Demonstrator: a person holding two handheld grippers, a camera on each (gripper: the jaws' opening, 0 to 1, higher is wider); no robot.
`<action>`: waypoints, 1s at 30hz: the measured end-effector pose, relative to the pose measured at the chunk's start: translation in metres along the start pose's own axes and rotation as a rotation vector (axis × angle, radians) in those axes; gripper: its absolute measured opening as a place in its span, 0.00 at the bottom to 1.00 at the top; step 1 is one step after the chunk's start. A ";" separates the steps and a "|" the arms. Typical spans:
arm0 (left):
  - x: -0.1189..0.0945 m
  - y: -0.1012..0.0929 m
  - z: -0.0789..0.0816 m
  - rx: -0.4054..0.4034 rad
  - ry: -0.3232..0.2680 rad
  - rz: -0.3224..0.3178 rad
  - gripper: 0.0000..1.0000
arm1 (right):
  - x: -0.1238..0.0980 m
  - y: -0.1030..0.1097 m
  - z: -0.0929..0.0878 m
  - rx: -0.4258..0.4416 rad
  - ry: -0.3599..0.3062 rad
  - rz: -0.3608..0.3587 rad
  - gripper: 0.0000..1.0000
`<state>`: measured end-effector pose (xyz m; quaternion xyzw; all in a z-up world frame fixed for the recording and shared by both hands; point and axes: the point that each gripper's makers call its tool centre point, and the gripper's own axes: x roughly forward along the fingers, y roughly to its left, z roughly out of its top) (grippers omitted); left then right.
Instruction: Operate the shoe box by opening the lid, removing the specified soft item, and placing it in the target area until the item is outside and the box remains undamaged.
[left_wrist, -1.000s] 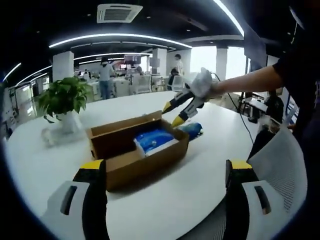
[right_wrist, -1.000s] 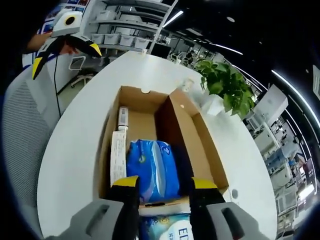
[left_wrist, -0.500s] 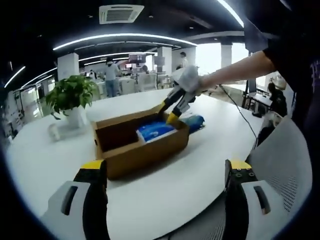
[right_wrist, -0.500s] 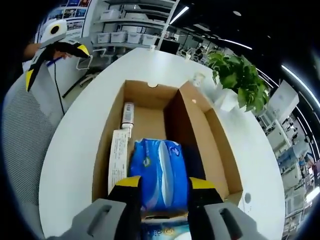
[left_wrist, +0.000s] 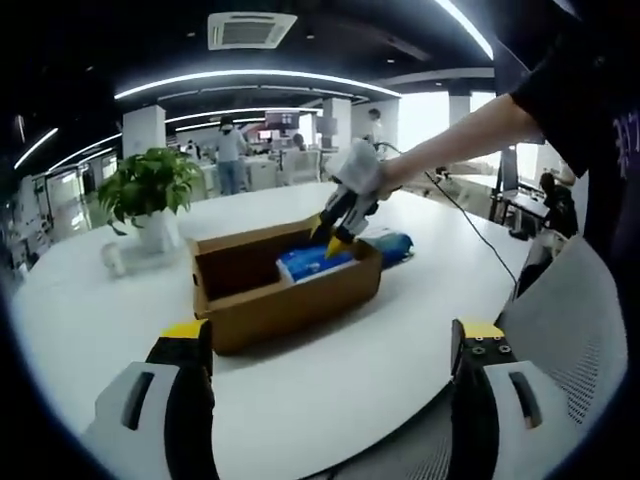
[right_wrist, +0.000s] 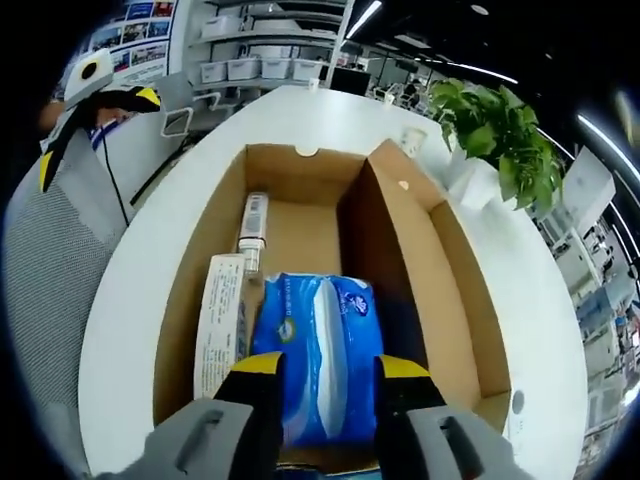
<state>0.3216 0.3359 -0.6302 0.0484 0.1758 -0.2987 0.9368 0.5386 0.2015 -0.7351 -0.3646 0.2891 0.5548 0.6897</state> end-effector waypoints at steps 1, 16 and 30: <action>-0.001 0.001 0.001 -0.005 0.000 0.005 0.99 | 0.002 0.000 0.000 0.002 0.003 0.005 0.30; 0.003 -0.009 -0.013 0.039 0.042 0.031 0.97 | 0.014 0.000 -0.002 0.022 0.047 0.057 0.09; 0.004 -0.004 -0.014 0.023 0.029 0.042 0.92 | 0.015 0.008 -0.002 0.008 0.065 0.071 0.00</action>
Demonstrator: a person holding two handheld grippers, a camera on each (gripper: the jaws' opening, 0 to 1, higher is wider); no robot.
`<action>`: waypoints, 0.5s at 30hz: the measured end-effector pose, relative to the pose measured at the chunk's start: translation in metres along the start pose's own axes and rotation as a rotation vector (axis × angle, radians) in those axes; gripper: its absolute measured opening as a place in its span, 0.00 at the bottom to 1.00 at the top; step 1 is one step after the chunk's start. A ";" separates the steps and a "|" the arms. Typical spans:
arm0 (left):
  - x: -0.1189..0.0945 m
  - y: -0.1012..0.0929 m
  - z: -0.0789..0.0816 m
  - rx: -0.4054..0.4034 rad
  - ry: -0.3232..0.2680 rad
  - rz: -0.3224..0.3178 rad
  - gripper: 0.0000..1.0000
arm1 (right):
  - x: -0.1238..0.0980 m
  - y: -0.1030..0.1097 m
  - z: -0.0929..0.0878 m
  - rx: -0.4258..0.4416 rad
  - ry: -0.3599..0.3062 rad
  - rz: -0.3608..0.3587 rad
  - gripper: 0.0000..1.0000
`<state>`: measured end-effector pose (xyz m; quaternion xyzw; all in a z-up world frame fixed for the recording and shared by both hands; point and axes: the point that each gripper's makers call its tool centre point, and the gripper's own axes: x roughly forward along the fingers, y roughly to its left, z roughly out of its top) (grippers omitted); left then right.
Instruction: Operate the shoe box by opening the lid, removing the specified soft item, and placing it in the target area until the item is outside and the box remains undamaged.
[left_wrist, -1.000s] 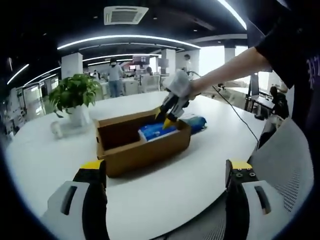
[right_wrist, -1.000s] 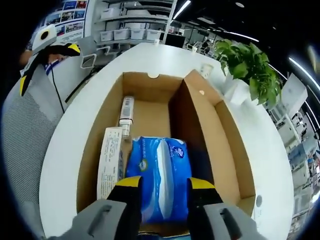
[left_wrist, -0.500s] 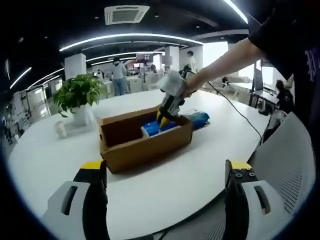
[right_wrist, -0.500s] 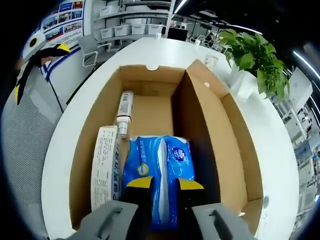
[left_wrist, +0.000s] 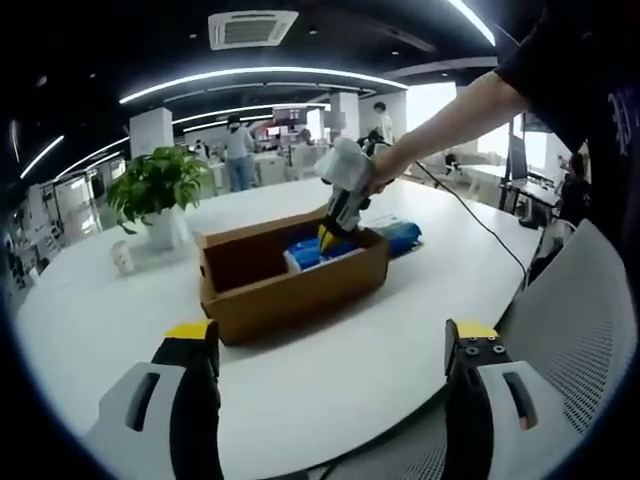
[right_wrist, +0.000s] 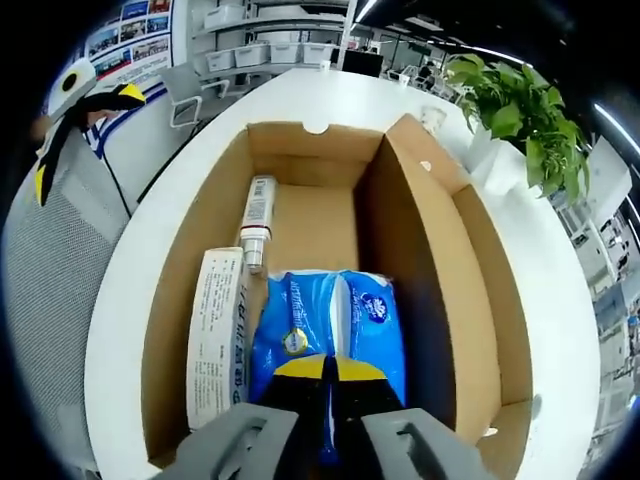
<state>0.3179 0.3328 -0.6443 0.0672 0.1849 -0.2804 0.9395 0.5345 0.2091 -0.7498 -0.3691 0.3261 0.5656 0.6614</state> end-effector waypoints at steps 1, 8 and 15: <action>0.000 0.000 0.000 -0.001 -0.003 -0.001 0.92 | -0.001 0.000 0.000 0.000 -0.001 -0.002 0.00; 0.000 0.000 0.000 -0.015 -0.010 -0.008 0.92 | -0.011 0.000 0.005 0.021 -0.024 -0.005 0.00; 0.000 -0.001 0.000 -0.011 -0.006 -0.016 0.92 | -0.019 0.002 0.010 0.030 -0.044 -0.004 0.00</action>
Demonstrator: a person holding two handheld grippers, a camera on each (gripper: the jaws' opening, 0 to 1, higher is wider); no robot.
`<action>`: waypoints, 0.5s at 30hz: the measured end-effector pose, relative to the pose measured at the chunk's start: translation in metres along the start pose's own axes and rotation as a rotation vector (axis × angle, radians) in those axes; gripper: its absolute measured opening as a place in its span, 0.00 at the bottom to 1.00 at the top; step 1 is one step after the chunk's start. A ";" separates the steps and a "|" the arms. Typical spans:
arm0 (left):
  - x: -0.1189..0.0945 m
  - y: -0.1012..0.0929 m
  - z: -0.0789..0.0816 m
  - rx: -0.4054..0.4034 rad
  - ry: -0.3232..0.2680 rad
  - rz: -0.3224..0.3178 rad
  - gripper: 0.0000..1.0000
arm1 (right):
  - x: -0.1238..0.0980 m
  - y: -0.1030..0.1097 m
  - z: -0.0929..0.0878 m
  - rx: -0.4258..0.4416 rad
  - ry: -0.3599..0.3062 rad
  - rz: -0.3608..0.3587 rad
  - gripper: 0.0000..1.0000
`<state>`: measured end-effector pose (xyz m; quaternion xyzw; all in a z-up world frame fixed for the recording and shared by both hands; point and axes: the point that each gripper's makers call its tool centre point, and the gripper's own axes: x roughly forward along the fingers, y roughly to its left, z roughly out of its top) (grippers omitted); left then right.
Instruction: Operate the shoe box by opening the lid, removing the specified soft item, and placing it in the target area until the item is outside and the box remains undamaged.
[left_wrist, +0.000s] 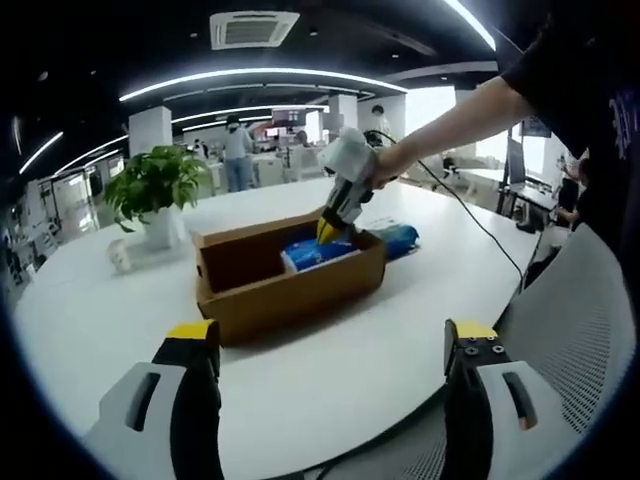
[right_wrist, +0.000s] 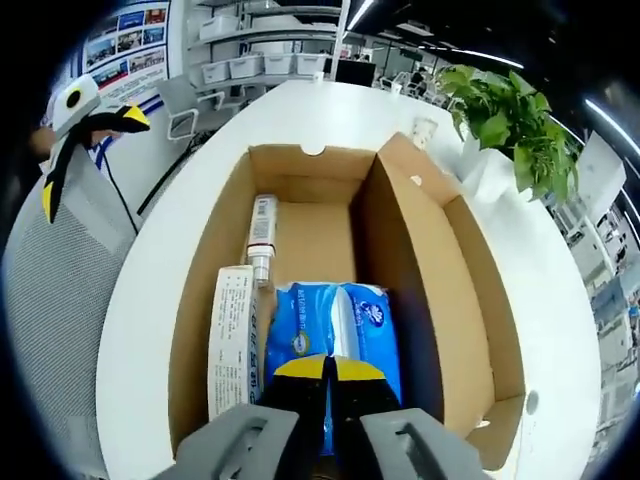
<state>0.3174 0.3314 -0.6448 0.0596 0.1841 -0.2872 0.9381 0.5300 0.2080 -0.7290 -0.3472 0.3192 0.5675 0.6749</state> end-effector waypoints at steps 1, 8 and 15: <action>0.000 0.000 0.000 0.003 0.001 -0.001 0.92 | -0.001 0.000 0.002 0.002 -0.004 -0.001 0.00; 0.000 -0.001 0.000 -0.001 -0.001 -0.004 0.92 | -0.010 0.002 0.006 0.010 -0.026 0.004 0.00; 0.000 -0.003 0.000 0.002 -0.002 -0.012 0.92 | -0.017 -0.001 0.014 0.017 -0.053 -0.004 0.00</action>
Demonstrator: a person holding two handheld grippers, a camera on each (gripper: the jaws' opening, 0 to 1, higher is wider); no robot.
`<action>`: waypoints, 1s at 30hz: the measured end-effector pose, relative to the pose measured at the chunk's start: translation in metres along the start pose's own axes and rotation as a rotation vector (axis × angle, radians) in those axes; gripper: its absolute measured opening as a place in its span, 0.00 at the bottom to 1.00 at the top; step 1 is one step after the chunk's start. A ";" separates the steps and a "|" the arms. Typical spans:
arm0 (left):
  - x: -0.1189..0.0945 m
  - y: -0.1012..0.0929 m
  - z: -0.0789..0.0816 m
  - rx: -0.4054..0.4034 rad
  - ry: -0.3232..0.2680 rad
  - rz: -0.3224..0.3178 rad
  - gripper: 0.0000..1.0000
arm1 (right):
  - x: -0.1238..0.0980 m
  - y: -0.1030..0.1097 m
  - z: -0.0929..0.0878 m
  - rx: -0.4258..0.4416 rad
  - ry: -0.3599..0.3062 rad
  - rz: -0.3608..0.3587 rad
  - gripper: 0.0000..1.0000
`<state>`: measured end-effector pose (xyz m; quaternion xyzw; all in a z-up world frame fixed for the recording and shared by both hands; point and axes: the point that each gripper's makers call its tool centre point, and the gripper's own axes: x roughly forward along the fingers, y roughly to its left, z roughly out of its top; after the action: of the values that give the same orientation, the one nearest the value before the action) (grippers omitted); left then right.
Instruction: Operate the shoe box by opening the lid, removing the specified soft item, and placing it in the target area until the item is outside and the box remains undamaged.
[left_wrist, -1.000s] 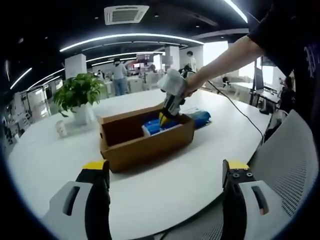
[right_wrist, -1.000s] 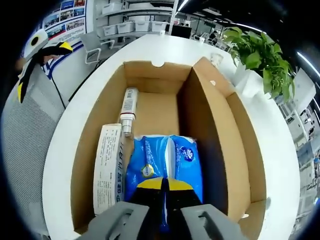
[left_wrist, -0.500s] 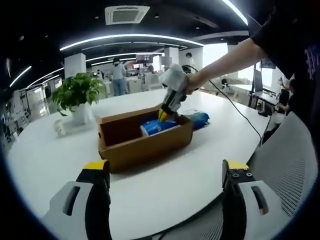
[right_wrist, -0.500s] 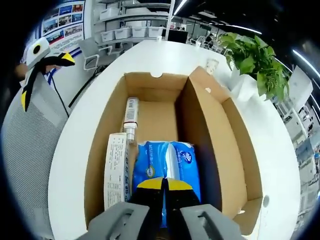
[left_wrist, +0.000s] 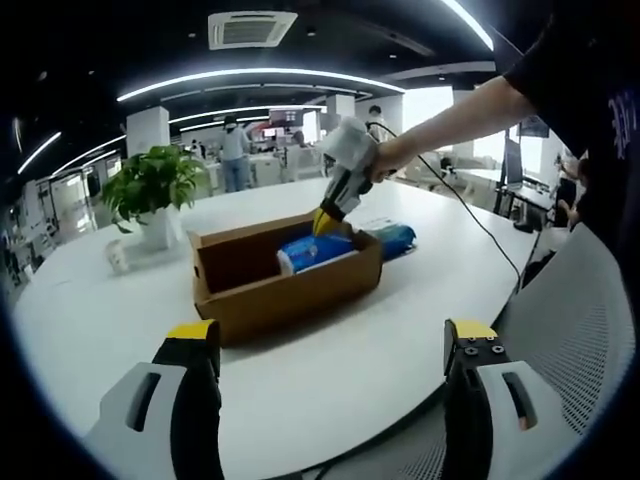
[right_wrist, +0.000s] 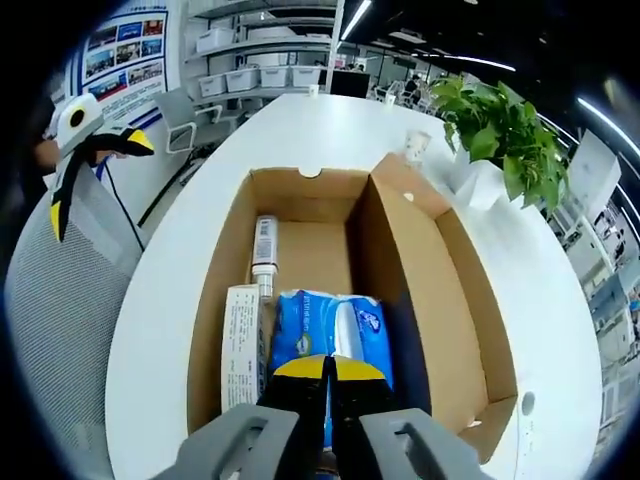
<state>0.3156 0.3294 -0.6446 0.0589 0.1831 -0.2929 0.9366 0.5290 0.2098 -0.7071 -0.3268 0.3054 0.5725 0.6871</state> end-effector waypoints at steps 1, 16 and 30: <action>0.000 0.000 0.000 0.000 0.001 -0.002 0.92 | -0.001 -0.001 0.000 -0.005 0.000 -0.006 0.00; 0.000 -0.001 -0.001 -0.014 0.001 -0.006 0.95 | -0.016 -0.004 0.021 -0.050 -0.035 -0.031 0.00; -0.002 0.001 0.002 -0.033 -0.019 -0.001 0.98 | -0.036 -0.007 0.041 -0.095 -0.060 -0.060 0.00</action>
<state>0.3155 0.3307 -0.6423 0.0406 0.1788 -0.2911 0.9390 0.5316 0.2205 -0.6527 -0.3510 0.2472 0.5750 0.6965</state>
